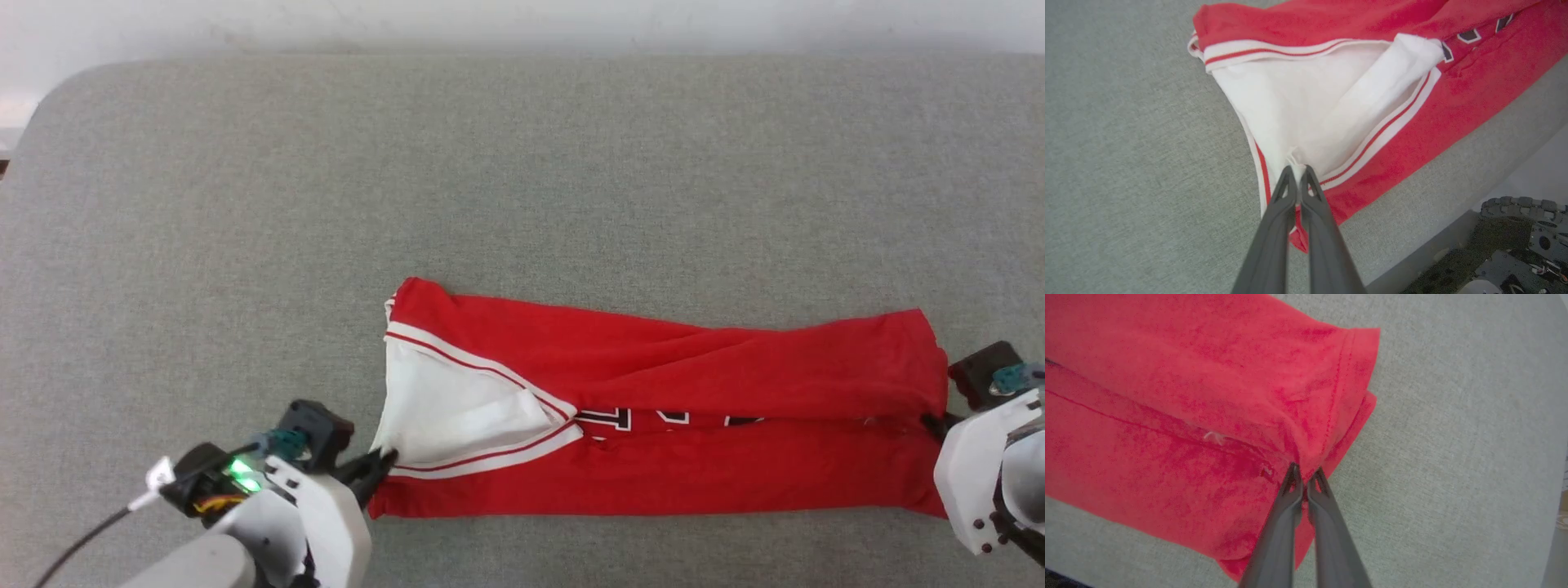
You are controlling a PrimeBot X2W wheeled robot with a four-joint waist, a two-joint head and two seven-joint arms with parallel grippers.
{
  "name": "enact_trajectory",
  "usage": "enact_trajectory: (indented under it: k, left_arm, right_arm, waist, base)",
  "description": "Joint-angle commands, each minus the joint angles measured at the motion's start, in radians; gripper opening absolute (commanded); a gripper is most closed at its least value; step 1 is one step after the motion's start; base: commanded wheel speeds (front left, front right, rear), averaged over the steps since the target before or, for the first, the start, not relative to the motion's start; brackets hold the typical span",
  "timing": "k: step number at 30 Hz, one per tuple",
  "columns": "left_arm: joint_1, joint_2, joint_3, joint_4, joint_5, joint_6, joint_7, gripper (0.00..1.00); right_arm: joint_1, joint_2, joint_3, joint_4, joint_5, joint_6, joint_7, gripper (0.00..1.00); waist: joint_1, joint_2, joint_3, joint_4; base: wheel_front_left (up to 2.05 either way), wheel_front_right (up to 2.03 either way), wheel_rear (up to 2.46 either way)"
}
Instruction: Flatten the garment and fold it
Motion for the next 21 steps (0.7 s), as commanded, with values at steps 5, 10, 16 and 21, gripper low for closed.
enact_trajectory:
  k: [5, 10, 16, 21]
  left_arm:
    - [-0.015, -0.049, -0.03, 0.116, 0.015, -0.039, -0.01, 0.0]
    - [-0.033, -0.088, -0.033, 0.196, 0.031, -0.046, -0.055, 1.0]
    - [-0.016, -0.135, 0.015, 0.227, -0.002, -0.018, -0.155, 1.0]
    - [0.023, -0.193, 0.099, 0.188, -0.055, 0.047, -0.285, 1.0]
  right_arm:
    - [0.006, -0.003, 0.013, 0.013, -0.009, -0.001, 0.043, 0.0]
    - [-0.006, 0.019, -0.001, 0.026, 0.01, -0.001, 0.033, 1.0]
    - [-0.006, 0.024, -0.041, -0.005, 0.039, -0.001, -0.007, 1.0]
    - [0.029, 0.068, -0.168, -0.06, 0.096, -0.001, 0.002, 1.0]
  waist:
    - [0.0001, 0.0, 0.021, -0.007]
    - [0.0001, 0.0, 0.015, -0.009]
    - [0.0001, 0.0, -0.038, -0.016]
    - [0.0001, 0.0, -0.075, -0.01]
  base:
    - [0.0, 0.0, 0.0]
    - [0.0, 0.0, 0.0]
    - [0.0, 0.0, 0.0]
    - [0.0, 0.0, 0.0]
